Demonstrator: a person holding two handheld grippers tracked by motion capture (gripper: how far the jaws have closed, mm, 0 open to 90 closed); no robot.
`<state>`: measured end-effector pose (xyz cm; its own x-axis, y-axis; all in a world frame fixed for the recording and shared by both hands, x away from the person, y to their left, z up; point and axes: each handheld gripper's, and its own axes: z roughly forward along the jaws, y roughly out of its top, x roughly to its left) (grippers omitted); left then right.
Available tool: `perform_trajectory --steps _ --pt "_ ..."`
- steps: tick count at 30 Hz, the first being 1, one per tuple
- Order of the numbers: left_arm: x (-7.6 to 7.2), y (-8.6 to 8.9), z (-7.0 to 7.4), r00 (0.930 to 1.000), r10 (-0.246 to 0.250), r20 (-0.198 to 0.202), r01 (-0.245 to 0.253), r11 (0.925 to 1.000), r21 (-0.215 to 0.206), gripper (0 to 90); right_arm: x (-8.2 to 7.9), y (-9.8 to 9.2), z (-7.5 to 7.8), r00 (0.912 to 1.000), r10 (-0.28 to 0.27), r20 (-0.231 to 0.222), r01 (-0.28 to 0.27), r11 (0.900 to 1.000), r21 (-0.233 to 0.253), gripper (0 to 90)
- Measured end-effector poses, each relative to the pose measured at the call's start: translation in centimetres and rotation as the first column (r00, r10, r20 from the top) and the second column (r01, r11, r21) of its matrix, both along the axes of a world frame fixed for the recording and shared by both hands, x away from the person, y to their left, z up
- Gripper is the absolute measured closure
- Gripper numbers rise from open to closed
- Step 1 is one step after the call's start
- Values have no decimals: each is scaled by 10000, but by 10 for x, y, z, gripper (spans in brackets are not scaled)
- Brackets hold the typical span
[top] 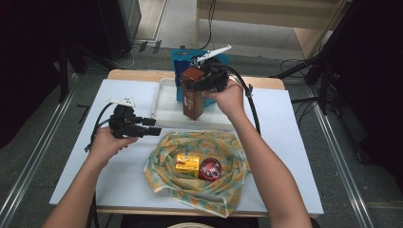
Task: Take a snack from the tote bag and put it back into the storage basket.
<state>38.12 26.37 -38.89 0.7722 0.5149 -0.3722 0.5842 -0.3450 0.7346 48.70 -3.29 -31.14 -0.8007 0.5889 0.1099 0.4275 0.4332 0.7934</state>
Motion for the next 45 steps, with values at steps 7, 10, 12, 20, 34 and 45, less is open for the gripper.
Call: perform_trajectory --steps 7,10,12,20,34,45 --pt "0 0 0 10000 -21 24 21 10000 18 385 1 12 -6 9998 -51 178 49 9999 137 444" --pt "0 0 0 10000 -40 27 40 10000 28 385 1 19 -10 9997 -2 241 0 9999 118 444" --pt "0 0 0 10000 -27 13 27 10000 12 386 1 22 -13 9999 11 167 -13 9999 160 444" --pt "0 0 0 10000 -28 4 28 10000 -11 385 -2 34 -26 9997 139 176 -135 9997 -222 444" --pt "0 0 -1 10000 -20 11 20 10000 47 385 -7 14 -37 9998 172 86 -172 9998 27 447" --pt "0 -1 -2 10000 -52 -11 52 10000 81 385 -19 -2 -38 9998 119 149 -118 9999 -120 447"
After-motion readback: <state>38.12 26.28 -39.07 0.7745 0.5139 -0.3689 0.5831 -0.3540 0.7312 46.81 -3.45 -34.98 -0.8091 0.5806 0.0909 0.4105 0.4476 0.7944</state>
